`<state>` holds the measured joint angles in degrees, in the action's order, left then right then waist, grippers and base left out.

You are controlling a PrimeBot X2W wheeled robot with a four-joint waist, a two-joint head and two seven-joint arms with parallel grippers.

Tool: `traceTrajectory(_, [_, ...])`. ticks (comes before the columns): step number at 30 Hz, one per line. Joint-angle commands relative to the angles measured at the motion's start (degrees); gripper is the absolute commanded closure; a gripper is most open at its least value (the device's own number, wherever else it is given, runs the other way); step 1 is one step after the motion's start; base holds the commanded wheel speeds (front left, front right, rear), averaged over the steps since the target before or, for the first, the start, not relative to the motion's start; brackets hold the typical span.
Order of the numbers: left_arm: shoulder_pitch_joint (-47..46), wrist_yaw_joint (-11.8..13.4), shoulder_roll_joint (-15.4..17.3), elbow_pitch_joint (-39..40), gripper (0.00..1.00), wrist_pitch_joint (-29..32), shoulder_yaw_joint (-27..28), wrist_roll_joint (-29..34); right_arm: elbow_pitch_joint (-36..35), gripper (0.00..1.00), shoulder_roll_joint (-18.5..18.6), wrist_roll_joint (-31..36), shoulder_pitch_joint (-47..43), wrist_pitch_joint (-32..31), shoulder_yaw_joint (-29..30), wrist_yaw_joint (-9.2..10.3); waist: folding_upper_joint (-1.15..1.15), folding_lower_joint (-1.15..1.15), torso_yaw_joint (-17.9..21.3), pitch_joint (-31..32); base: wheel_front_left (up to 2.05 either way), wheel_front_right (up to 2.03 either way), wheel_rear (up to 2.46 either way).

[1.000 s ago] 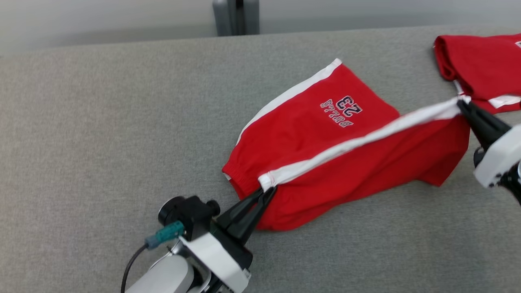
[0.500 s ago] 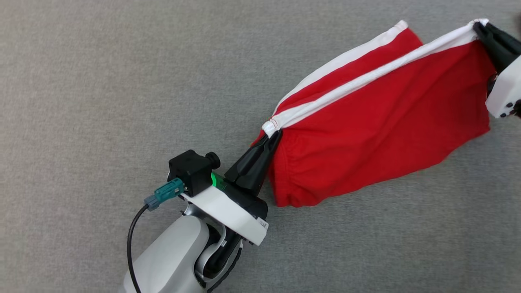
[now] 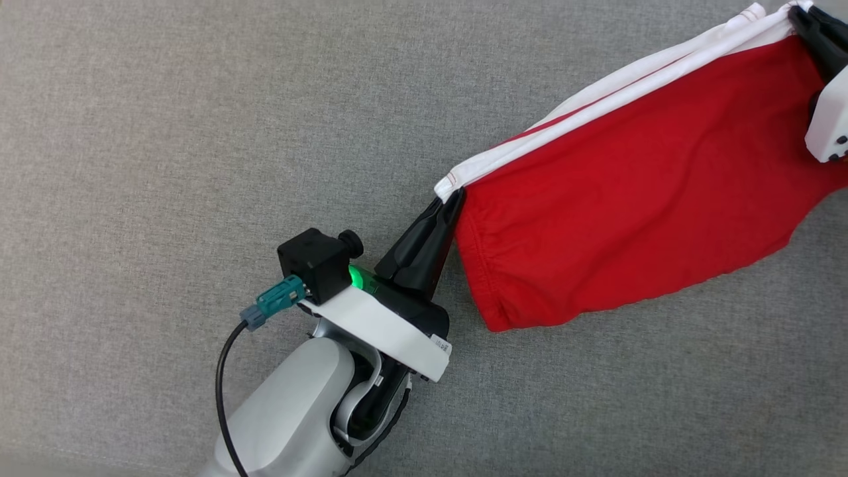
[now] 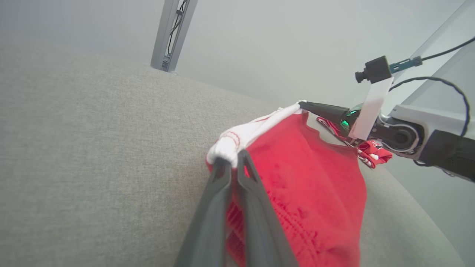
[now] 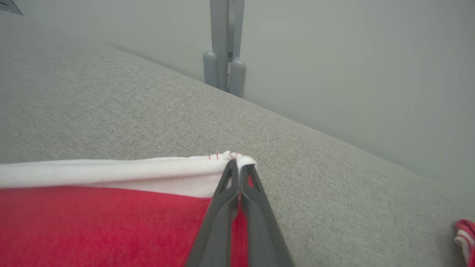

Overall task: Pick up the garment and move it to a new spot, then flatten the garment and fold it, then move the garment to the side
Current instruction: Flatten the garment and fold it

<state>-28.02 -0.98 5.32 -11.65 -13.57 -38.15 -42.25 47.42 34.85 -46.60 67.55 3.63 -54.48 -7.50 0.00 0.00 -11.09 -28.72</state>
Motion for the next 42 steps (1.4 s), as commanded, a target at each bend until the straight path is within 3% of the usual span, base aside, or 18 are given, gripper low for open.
traceTrajectory(1, [-1.34,-0.34,0.03,-0.39,1.0,0.13,0.12,-0.47,1.13,1.0,0.25,-0.98,1.34,0.3,-1.11,0.02,0.0,0.0,-0.41,-0.66,0.0,0.0,0.0])
traceTrajectory(2, [-1.64,-0.41,-0.08,-0.69,1.0,0.12,0.04,-0.7,1.55,1.0,0.15,-1.39,1.74,0.56,-1.79,0.02,0.0,0.0,-0.48,-0.82,0.0,0.0,0.0])
traceTrajectory(7, [-3.38,-0.03,-0.71,-2.79,1.0,0.14,-0.31,-0.56,3.28,0.63,-0.44,-3.18,3.35,2.69,-5.1,0.02,0.0,0.0,-0.42,-1.13,0.0,0.0,0.0])
traceTrajectory(8, [-3.55,0.2,-0.8,-3.24,0.96,0.1,-0.27,-0.47,3.67,0.17,-0.54,-3.32,3.73,3.59,-5.64,0.02,0.0,0.0,-0.31,-1.12,0.0,0.0,0.0])
traceTrajectory(9, [-3.67,0.69,-0.91,-3.72,0.84,0.24,-0.26,-0.61,4.05,0.0,-0.73,-3.45,4.05,4.64,-6.2,0.02,0.0,0.0,-0.18,-1.11,0.0,0.0,0.0])
traceTrajectory(12, [-4.34,1.69,-1.16,-4.75,0.45,0.68,-0.6,-0.39,5.24,0.0,-1.46,-3.8,4.7,7.92,-7.43,0.02,0.0,0.0,0.21,-0.95,0.0,0.0,0.0])
traceTrajectory(13, [-4.44,2.21,-1.2,-5.07,0.02,0.73,-0.64,-0.13,5.57,0.0,-1.67,-3.81,4.84,8.8,-7.78,0.02,0.0,0.0,0.4,-0.78,0.0,0.0,0.0])
traceTrajectory(19, [-2.66,7.19,0.04,-5.46,0.0,-0.12,0.15,2.63,4.51,0.0,-3.12,-4.05,3.55,11.56,-7.7,0.02,0.0,0.0,2.1,1.75,0.0,0.0,0.0])
traceTrajectory(26, [3.36,13.46,3.31,-1.19,0.0,-0.77,1.01,5.91,-6.51,0.0,-3.65,2.21,-4.86,11.58,2.33,0.02,0.0,0.0,4.47,7.06,0.0,0.0,0.0])
traceTrajectory(33, [10.51,18.57,5.83,3.6,0.0,-1.59,3.13,10.61,-13.71,0.0,-7.15,8.18,-18.61,11.58,14.0,0.02,0.0,0.0,5.89,13.93,0.0,0.0,0.0])
traceTrajectory(38, [16.57,22.15,5.41,8.89,0.0,-1.65,7.28,17.44,-16.13,0.0,-10.25,10.56,-27.56,11.59,19.65,0.02,0.0,0.0,6.12,17.81,0.0,0.0,0.0])
traceTrajectory(42, [21.28,23.25,4.9,11.22,0.0,-1.67,8.75,21.62,-16.32,0.0,-12.28,10.44,-33.32,11.59,23.27,0.02,0.0,0.0,5.92,20.25,0.0,0.0,0.0])
